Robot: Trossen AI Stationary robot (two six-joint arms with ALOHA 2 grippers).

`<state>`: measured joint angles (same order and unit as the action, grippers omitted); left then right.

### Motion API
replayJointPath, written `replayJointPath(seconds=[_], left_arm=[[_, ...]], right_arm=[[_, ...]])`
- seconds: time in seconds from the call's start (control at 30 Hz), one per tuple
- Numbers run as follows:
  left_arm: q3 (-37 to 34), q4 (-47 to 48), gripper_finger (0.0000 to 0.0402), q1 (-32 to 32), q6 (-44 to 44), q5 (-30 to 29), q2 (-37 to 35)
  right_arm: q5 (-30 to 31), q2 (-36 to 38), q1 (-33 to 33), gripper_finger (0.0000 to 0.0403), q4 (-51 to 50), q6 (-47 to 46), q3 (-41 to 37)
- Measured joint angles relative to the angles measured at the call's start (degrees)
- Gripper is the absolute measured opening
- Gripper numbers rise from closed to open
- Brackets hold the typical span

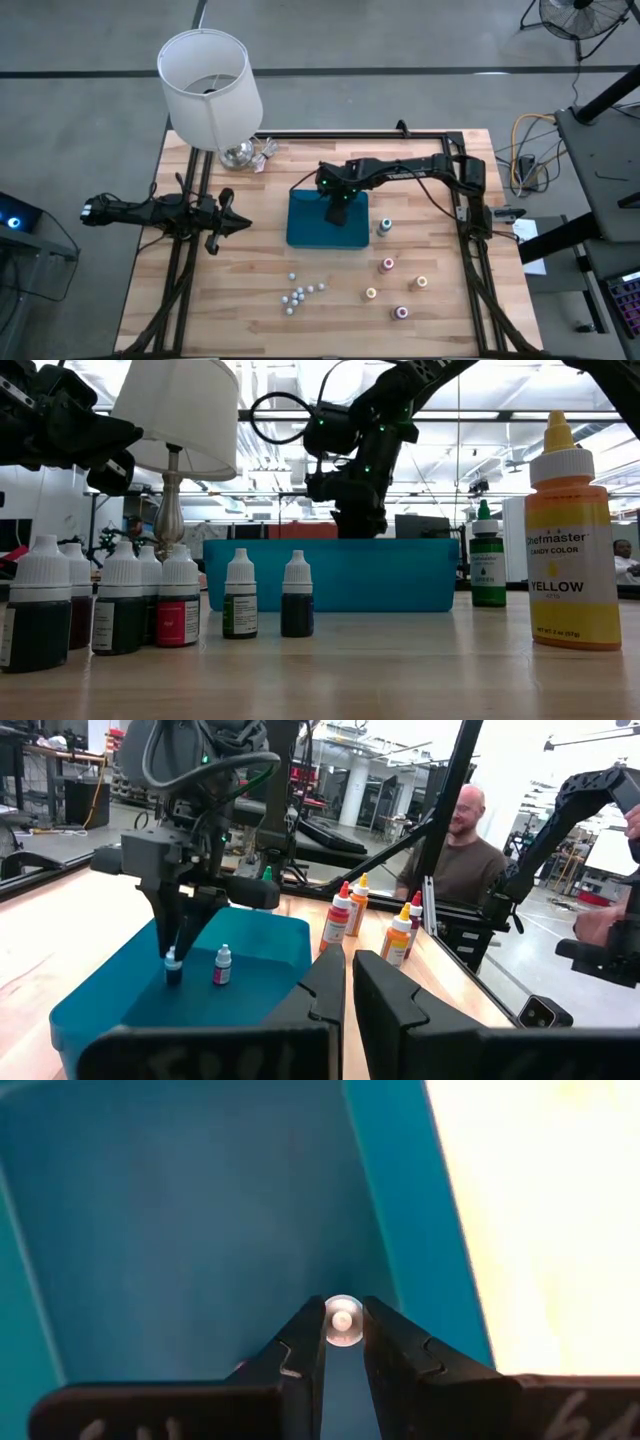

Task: Pick & Place food coloring
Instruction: Put the top right small green food coloring bottle into the blue bin

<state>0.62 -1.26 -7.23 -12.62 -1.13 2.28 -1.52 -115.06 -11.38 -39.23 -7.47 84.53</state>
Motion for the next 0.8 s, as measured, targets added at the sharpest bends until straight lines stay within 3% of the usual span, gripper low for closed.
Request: replayJointPath(seconds=[0.5,0.8], left_arm=[[0.0,0.0,0.0,0.0,0.0,0.01,0.0],[0.0,0.0,0.0,-0.01,0.0,-0.01,0.0]], right_arm=[[-0.09,0.15,0.0,0.0047,10.29,-1.25,-0.18],[-3.08,-0.16,0.03,0.0047,15.84,-4.58,-1.23]])
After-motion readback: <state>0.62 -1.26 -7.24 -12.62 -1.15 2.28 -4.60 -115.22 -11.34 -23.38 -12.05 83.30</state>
